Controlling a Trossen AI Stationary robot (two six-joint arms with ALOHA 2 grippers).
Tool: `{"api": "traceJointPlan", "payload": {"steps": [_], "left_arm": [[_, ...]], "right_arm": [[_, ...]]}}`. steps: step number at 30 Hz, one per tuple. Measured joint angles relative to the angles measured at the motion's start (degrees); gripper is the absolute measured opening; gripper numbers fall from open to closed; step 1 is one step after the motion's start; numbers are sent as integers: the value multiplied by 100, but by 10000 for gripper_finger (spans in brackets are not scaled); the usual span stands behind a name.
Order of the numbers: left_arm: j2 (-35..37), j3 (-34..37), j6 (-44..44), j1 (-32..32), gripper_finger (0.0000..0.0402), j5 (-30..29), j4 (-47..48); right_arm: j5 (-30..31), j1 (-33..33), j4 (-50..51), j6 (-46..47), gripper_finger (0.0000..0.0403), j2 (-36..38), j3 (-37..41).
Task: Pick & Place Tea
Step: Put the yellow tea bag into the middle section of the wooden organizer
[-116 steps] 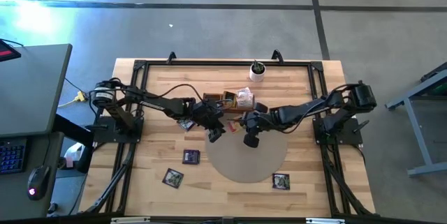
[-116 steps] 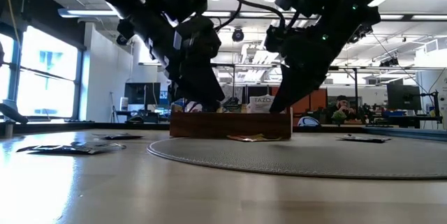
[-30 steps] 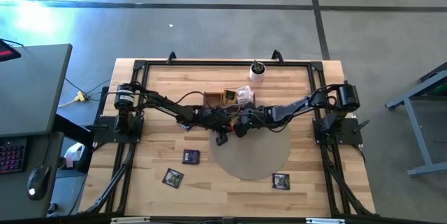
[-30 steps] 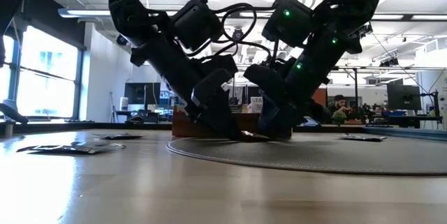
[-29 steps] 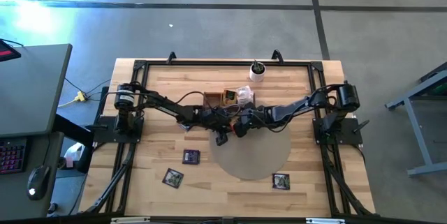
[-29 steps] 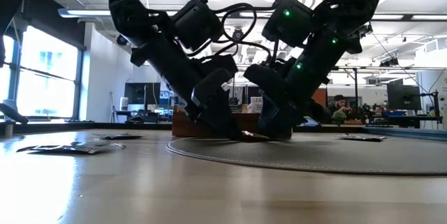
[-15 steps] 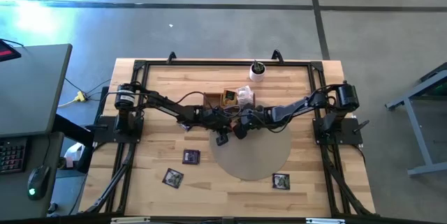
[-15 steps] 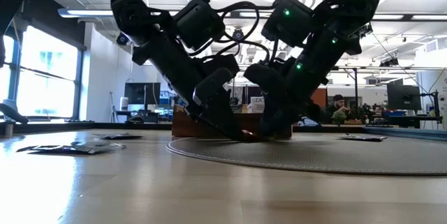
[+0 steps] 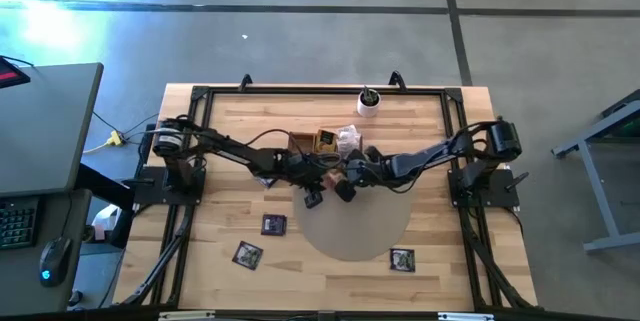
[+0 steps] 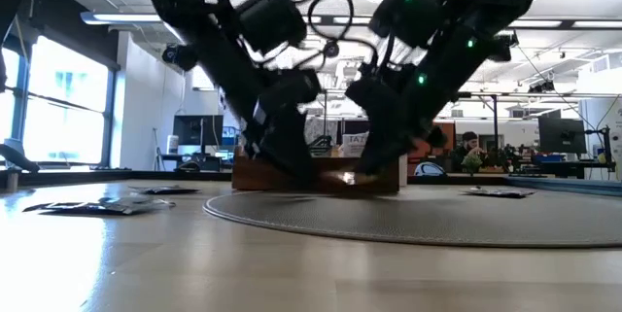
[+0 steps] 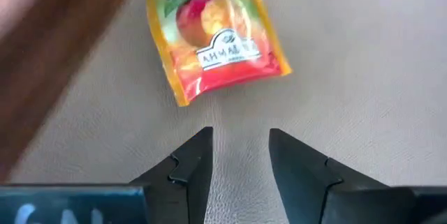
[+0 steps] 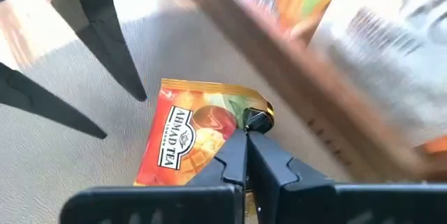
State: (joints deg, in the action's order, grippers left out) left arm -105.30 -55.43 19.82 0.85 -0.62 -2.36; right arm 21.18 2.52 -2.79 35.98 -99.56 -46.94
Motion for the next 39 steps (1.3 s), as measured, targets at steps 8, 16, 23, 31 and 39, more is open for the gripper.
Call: {"api": "traceJointPlan", "payload": {"steps": [8, 16, 23, 31, 39], "left_arm": [[658, -4, 167, -23, 140, 243, 868], [1958, -6, 172, -325, 140, 229, 1325], [3290, -8, 162, -815, 140, -702, 2403], [3937, -10, 313, -1343, 140, -2372, 3024], [3856, -8, 465, -1363, 140, -2701, 3377]], "right_arm": [[249, 84, -467, -1288, 3, 578, -2], [1660, 228, -1946, -4754, 1, 611, -9], [1322, -70, -2027, -5247, 1, 543, -76], [1700, -465, -2543, -5900, 0, -173, -78], [1986, -481, -2415, -7389, 0, -545, -492]]}}
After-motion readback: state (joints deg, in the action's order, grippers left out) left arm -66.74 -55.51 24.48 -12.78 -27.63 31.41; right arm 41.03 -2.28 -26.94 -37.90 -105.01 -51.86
